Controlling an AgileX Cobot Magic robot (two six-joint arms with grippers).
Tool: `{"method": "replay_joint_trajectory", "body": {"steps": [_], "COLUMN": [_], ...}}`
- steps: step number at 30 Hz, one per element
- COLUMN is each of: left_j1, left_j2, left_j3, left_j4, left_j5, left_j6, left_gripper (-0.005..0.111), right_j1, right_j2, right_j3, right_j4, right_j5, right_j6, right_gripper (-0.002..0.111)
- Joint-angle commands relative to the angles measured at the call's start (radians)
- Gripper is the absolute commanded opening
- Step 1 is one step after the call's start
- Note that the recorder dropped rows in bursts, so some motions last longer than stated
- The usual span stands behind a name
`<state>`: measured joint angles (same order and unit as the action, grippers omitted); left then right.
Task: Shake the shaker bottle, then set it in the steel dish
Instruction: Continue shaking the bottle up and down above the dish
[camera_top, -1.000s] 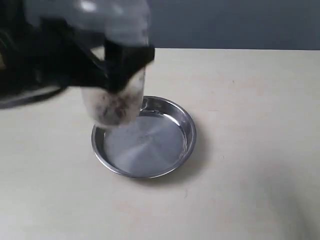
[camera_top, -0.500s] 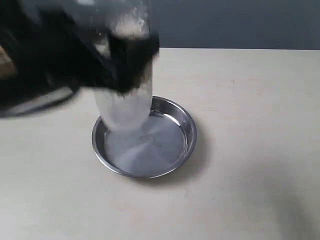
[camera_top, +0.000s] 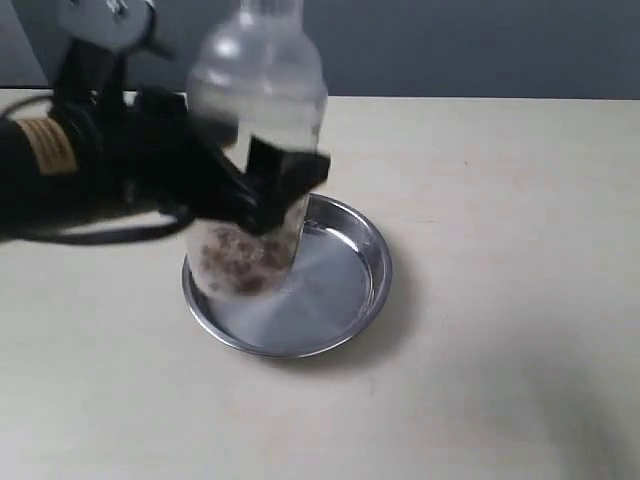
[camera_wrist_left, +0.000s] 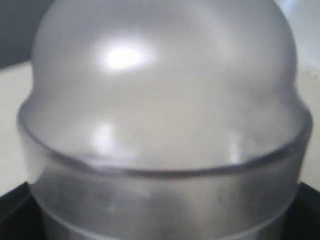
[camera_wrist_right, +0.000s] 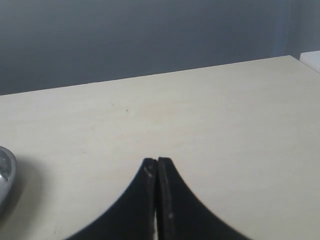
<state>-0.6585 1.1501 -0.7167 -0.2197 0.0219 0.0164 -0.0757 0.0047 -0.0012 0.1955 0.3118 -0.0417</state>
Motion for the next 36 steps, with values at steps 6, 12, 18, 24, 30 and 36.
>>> {"method": "replay_joint_trajectory", "body": {"steps": [6,12,18,24,30,36], "left_j1": [-0.001,-0.003,-0.005,-0.012,-0.032,-0.039], "left_j2": [0.011,-0.029,0.059,0.061,-0.108,0.057], "left_j3": [-0.010,-0.041,0.026,0.078,-0.065,0.052], "left_j4": [0.015,0.054,0.011,0.043,0.172,0.094], "left_j5": [-0.096,-0.191,-0.133,-0.183,-0.248,-0.187], "left_j6": [-0.005,-0.040,-0.097,-0.070,-0.074,-0.123], "left_gripper": [0.000,0.000,0.000,0.000,0.000,0.000], "right_j1": [-0.003,-0.003,-0.003,-0.003,-0.003,-0.003], "right_j2": [-0.005,-0.005,-0.005,-0.005,-0.005,-0.005], "right_j3": [0.001,0.001,0.001,0.001,0.001,0.001], "right_j4": [-0.001,-0.003,-0.003,0.001,0.001,0.001], "right_j5": [-0.007,-0.007,-0.007,-0.005,-0.005,-0.005], "right_j6": [-0.002,-0.002,-0.002,-0.002,-0.002,-0.002], "right_gripper": [-0.001,-0.001,-0.001,-0.001,-0.001,-0.001]}}
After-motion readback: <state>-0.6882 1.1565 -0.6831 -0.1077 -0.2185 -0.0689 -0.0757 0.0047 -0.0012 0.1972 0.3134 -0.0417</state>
